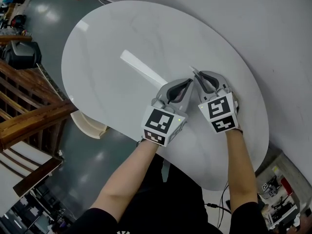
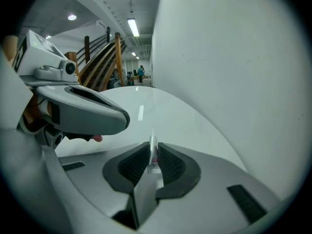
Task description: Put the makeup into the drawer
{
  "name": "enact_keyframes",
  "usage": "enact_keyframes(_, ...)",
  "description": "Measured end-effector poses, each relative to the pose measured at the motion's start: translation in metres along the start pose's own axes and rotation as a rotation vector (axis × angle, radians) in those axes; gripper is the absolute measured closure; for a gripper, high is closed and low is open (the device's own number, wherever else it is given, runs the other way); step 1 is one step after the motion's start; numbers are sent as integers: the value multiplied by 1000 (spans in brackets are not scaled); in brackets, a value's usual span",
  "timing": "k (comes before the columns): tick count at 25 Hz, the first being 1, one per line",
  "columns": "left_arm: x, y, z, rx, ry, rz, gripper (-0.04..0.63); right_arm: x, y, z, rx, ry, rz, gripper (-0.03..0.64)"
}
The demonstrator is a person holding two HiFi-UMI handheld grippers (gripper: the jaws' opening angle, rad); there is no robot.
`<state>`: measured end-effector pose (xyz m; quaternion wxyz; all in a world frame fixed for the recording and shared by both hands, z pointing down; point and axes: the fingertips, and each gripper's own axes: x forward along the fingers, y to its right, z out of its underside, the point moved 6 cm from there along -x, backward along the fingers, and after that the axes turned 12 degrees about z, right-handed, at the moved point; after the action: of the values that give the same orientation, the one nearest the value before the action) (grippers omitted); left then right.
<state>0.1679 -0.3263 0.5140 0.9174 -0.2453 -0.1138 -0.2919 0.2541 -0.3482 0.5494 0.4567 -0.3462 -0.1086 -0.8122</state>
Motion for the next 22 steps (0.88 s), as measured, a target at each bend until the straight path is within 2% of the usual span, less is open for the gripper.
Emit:
enact_keyframes(11, -40, 29, -6, 34, 33, 18, 586, -50, -27, -22, 49, 72, 55, 549)
enact_keyframes(22, -109, 60, -15, 85, 66, 42, 586, -114, -76, -51, 41, 137, 128, 549)
